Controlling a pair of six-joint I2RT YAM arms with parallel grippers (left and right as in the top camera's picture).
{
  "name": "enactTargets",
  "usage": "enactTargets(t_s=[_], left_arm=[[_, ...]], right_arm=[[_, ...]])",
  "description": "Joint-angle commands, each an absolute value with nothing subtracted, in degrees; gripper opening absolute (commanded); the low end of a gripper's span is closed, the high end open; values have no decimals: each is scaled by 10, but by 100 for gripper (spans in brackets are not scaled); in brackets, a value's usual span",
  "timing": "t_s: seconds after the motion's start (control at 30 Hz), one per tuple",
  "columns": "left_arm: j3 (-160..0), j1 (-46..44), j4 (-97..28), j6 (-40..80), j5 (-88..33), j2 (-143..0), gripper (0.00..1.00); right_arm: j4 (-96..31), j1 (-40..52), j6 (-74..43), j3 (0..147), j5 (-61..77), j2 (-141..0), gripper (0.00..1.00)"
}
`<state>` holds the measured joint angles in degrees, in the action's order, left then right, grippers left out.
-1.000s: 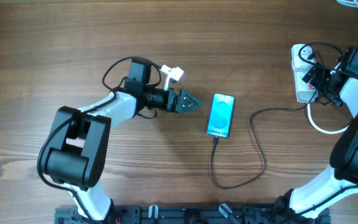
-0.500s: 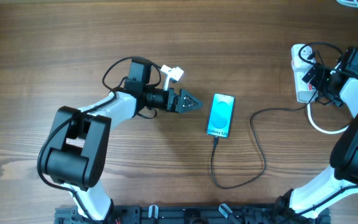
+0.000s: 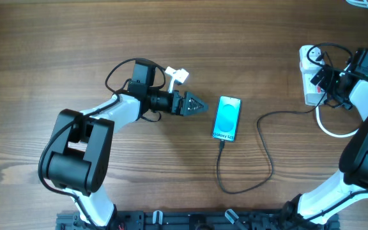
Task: Plug charger to phone and switch on socket
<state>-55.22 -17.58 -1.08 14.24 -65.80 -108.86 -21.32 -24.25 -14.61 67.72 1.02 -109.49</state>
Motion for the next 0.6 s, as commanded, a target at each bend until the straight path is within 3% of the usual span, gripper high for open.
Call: enactTargets(t_s=[0.0, 0.37, 0.57], left_arm=[[-553, -196, -11, 141, -659, -1069, 100], [-553, -342, -10, 141, -659, -886, 100], [-553, -323, -34, 145, -662, -723, 100]], right_arm=[[-210, -240, -136, 671, 0, -1089, 100], [-210, -240, -137, 671, 0, -1089, 100], [-210, -240, -136, 671, 0, -1089, 100]])
